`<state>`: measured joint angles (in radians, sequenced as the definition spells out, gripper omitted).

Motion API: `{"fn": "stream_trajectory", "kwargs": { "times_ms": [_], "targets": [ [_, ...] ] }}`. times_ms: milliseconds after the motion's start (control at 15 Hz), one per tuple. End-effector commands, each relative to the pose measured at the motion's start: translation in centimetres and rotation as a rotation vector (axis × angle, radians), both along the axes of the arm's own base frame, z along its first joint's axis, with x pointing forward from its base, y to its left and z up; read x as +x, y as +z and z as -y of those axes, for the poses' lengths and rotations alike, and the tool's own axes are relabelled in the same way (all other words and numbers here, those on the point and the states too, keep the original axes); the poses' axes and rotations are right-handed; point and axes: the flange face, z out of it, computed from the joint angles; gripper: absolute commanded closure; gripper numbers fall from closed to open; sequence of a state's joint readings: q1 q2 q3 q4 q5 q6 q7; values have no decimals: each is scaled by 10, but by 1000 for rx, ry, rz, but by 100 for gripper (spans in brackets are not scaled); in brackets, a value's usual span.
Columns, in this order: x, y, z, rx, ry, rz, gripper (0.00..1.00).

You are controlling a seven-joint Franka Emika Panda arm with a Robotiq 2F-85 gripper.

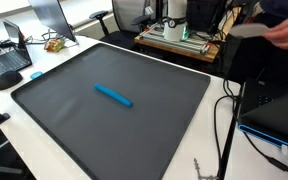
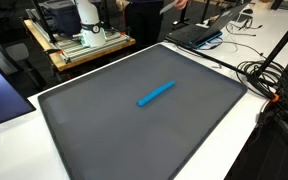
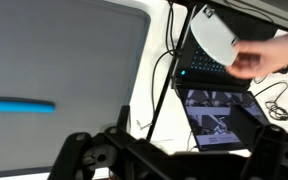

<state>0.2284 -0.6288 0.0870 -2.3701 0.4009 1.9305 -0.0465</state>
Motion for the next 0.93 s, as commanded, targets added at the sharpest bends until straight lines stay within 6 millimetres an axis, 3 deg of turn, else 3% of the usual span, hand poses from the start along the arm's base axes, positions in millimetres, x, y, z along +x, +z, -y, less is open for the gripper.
{"fn": "stream_trajectory", "kwargs": {
  "times_ms": [0,400,533,867],
  "targets": [
    [-21,19,-12,86,161,75,0],
    [-23,20,-15,175,335,119,0],
    [-21,18,-12,189,360,124,26],
    [-18,20,-10,192,389,132,62]
  ]
}}
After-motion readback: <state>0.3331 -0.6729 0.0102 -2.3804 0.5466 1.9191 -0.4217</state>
